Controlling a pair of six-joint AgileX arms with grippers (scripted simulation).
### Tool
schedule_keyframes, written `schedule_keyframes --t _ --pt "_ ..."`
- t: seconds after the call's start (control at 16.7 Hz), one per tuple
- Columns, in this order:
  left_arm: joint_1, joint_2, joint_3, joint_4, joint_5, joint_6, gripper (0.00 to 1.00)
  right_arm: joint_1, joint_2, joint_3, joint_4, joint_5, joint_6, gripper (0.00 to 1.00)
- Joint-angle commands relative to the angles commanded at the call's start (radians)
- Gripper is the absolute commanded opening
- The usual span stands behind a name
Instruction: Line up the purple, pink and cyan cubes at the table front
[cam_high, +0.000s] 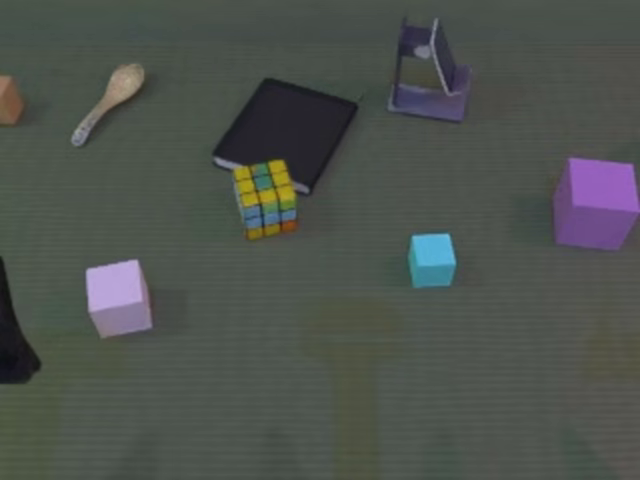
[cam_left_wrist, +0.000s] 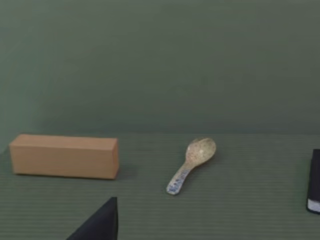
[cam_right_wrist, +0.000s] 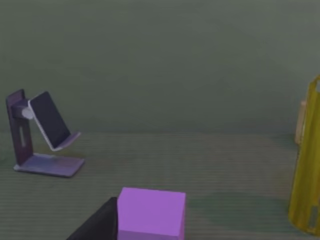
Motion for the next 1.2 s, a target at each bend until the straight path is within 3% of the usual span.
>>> schedule_keyframes --t 0.3,0.54,1.2 --pt "0.0 0.0 0.0 0.0 0.0 0.0 1.0 0.02 0.062 0.061 -0.04 -0.002 0.017 1.0" --pt "0.0 0.0 0.0 0.0 0.0 0.0 1.0 0.081 0.292 0.289 -0.183 -0.003 0.072 1.0" --pt "0.0 0.0 0.0 0.0 0.0 0.0 1.0 0.33 1.524 1.284 -0.837 0.004 0.292 1.0"
